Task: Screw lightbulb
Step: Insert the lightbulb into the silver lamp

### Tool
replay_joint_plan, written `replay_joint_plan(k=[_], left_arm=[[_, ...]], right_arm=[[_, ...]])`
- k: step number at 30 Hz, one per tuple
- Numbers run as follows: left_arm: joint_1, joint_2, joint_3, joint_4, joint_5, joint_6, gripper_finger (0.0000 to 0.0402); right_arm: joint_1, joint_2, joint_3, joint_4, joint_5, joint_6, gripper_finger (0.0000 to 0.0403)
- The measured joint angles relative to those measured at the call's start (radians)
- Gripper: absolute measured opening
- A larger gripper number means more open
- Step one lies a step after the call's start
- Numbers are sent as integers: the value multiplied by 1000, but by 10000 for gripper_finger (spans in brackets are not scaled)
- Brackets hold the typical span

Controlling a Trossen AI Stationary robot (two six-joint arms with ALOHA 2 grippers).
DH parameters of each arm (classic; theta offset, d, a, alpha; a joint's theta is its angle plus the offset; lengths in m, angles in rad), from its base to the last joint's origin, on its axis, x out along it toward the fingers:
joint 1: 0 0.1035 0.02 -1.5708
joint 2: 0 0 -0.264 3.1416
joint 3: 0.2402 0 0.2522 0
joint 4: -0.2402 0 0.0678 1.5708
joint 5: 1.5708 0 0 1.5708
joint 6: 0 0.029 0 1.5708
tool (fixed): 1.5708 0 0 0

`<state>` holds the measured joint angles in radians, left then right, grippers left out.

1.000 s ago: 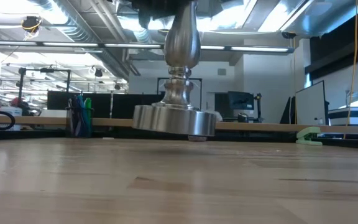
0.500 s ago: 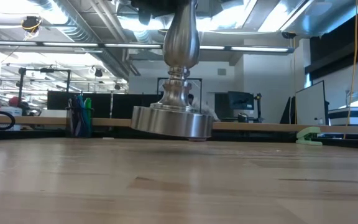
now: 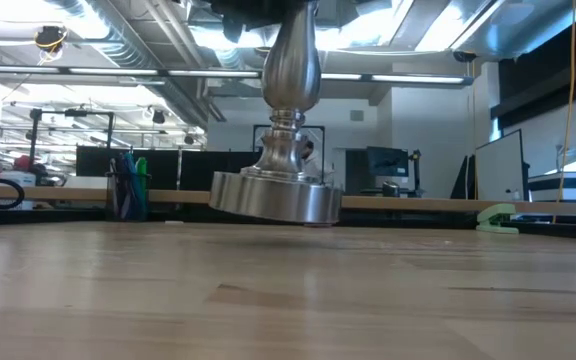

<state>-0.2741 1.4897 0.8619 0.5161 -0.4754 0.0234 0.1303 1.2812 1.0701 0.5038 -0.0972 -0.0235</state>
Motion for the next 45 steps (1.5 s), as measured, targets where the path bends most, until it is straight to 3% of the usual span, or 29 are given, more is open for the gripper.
replay_joint_plan(k=[15,39,45], left_arm=[[0,2,-2,1,-3,-3,124],[-3,2,-2,9,0,-5,124],[-3,1,-2,24,0,-9,124]], right_arm=[[0,-85,0,-209,60,-44,272],[0,-201,0,-484,54,-57,272],[0,-190,-2,-414,57,-54,272]])
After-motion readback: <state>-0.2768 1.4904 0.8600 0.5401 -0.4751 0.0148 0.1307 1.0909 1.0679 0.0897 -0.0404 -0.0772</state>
